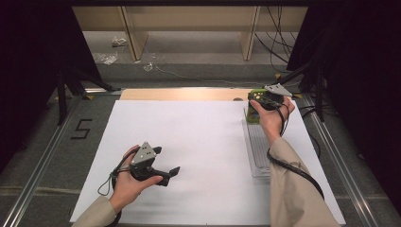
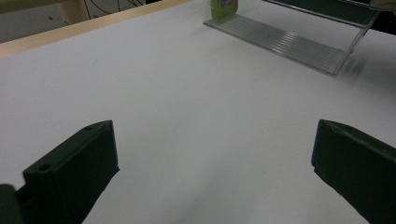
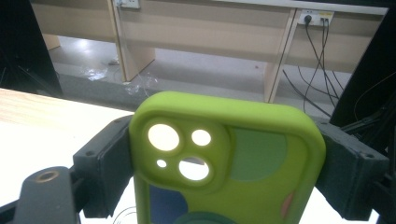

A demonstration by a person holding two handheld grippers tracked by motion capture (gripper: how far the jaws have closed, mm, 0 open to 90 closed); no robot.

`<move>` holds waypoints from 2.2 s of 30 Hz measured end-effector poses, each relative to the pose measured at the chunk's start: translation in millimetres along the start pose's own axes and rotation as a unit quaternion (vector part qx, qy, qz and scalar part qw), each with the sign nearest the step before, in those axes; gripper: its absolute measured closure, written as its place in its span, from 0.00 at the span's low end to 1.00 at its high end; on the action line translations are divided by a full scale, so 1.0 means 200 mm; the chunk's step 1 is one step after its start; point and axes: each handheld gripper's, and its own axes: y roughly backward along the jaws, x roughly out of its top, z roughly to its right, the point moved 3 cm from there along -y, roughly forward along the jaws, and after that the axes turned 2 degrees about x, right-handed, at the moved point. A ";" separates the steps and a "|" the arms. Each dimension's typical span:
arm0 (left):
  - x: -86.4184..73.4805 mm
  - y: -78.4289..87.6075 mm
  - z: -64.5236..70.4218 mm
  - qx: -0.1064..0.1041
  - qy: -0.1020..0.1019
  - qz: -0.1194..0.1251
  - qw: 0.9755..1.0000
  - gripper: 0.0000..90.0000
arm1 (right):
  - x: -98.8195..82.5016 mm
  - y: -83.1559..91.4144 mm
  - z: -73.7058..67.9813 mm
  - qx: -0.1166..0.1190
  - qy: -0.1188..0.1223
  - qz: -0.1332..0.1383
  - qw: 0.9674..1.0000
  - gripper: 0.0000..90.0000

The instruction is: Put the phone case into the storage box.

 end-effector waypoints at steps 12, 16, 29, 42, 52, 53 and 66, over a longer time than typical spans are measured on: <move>0.00 0.00 0.00 0.000 0.000 0.000 1.000 0.00 | -0.01 -0.02 0.00 -0.001 0.000 0.003 1.000 0.17; 0.00 0.00 0.00 -0.001 0.000 0.000 1.000 0.00 | -0.01 -0.02 0.00 -0.001 -0.002 0.002 1.000 0.17; 0.00 0.00 0.00 -0.001 0.000 0.000 1.000 0.00 | -0.02 -0.04 0.01 -0.002 -0.007 -0.005 1.000 0.11; 0.00 0.00 0.00 -0.002 0.000 0.000 1.000 0.00 | -0.01 -0.01 0.01 0.001 -0.011 -0.019 1.000 0.03; 0.00 0.00 0.00 -0.001 0.000 0.000 1.000 0.00 | -0.01 0.04 0.01 -0.004 -0.016 -0.041 0.999 0.03; 0.00 0.00 0.00 -0.001 0.000 -0.001 1.000 0.00 | -0.01 0.04 0.01 -0.003 -0.016 -0.042 0.999 0.03; 0.00 0.00 0.00 -0.001 0.001 -0.001 1.000 0.00 | -0.03 0.12 0.00 0.003 -0.016 -0.065 0.998 0.04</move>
